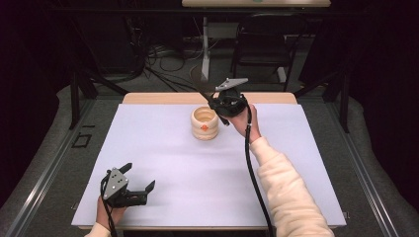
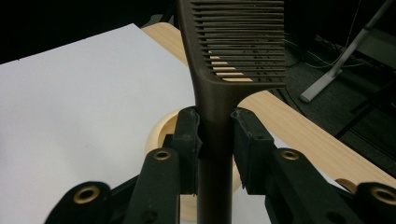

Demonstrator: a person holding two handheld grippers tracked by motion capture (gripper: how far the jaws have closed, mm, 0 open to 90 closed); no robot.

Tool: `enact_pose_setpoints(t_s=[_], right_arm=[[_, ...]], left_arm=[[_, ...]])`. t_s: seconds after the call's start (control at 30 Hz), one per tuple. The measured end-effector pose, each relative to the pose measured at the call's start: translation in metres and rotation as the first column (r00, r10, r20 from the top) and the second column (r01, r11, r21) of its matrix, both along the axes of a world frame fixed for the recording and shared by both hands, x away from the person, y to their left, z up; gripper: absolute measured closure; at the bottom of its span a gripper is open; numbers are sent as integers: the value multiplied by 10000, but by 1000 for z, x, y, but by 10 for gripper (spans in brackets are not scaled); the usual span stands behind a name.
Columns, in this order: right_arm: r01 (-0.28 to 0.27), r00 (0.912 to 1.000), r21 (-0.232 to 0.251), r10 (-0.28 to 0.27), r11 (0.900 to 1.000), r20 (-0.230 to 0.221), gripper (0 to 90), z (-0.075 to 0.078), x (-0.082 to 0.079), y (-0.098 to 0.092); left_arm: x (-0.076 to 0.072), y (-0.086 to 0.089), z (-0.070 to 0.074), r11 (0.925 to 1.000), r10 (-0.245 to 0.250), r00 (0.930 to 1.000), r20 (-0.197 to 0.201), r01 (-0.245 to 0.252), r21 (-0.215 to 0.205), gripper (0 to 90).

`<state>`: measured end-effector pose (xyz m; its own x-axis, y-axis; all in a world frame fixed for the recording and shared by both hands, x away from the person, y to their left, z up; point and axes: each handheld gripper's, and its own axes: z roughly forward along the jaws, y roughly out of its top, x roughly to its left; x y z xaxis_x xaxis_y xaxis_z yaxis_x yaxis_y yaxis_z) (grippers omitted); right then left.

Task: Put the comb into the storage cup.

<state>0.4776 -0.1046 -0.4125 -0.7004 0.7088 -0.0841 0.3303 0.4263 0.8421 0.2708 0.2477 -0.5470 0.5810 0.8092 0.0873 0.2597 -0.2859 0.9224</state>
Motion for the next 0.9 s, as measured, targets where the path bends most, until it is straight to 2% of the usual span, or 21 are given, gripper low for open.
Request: enact_pose_setpoints(t_s=[0.27,0.9], right_arm=[[19,10000,105,-19,9999,45,720,3,3,3],[-31,9999,300,28,9995,120,720,-1,10,14]], left_arm=[[0,0,0,10000,10,10000,-1,-10,-20,1],[1,0,-1,10000,0,10000,-16,0,-46,1]])
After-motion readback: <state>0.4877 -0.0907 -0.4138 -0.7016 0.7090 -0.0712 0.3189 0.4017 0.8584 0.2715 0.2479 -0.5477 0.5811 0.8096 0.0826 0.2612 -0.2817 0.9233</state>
